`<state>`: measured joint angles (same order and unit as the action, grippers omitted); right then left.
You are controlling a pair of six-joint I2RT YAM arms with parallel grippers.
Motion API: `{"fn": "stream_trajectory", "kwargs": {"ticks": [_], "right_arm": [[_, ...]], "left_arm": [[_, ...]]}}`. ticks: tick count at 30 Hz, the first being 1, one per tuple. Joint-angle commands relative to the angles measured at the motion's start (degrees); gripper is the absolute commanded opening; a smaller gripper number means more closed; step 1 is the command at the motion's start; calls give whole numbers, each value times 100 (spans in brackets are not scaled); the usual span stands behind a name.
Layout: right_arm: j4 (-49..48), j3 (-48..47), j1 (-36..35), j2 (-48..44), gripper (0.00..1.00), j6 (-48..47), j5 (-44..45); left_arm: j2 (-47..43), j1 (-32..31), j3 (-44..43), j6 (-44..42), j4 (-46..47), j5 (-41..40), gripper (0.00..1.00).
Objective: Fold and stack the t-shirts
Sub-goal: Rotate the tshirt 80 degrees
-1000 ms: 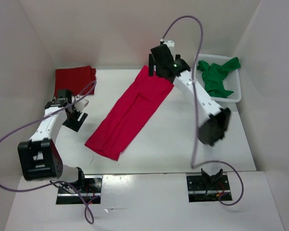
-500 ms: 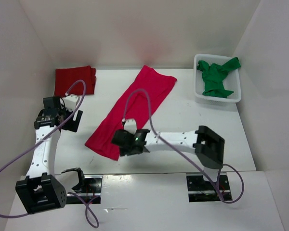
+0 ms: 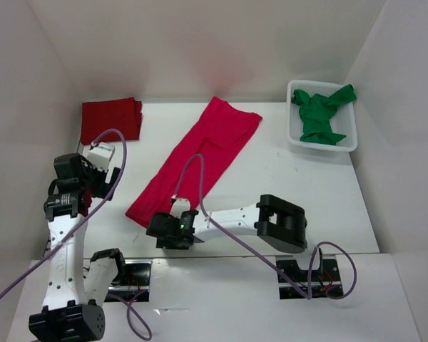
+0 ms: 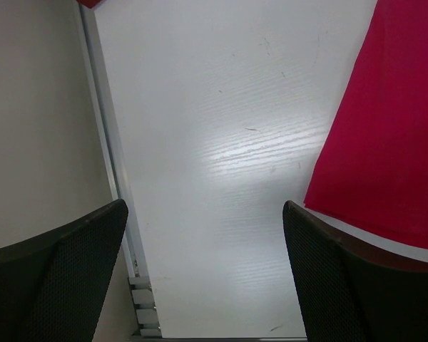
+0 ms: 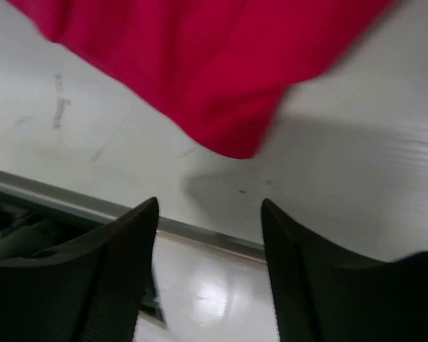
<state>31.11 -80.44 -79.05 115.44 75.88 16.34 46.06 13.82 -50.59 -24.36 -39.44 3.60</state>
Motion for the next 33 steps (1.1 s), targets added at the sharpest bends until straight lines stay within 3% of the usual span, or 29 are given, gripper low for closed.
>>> {"fn": "stream_trajectory", "kwargs": {"ticks": [1, 3, 15, 22, 26, 27, 29, 30, 33], "right_arm": [[-212, -366, -6, 269, 66, 410, 237], [-150, -445, -6, 348, 70, 410, 361], [-211, 451, 257, -355, 71, 1201, 546], [53, -411, 556, 357, 68, 876, 476], [-166, -148, 671, 366, 54, 1026, 318], [-219, -77, 732, 365, 42, 1026, 178], [-272, 54, 733, 365, 29, 1078, 63], [-272, 55, 733, 287, 16, 1078, 2], [-334, 344, 733, 15, 2, 1131, -52]], "left_arm": [[8, 41, 136, -113, 15, 133, 96], [8, 41, 137, -113, 15, 133, 96], [-45, 41, 295, -350, -37, 185, 96], [69, 41, 295, -456, 15, 238, 96], [122, 41, 242, -456, 15, 291, 96], [122, 41, 190, -456, 15, 291, 96], [174, 41, 190, -508, 15, 291, 96], [175, 41, 190, -508, 15, 291, 96], [175, 41, 190, -640, 15, 352, 96]]}}
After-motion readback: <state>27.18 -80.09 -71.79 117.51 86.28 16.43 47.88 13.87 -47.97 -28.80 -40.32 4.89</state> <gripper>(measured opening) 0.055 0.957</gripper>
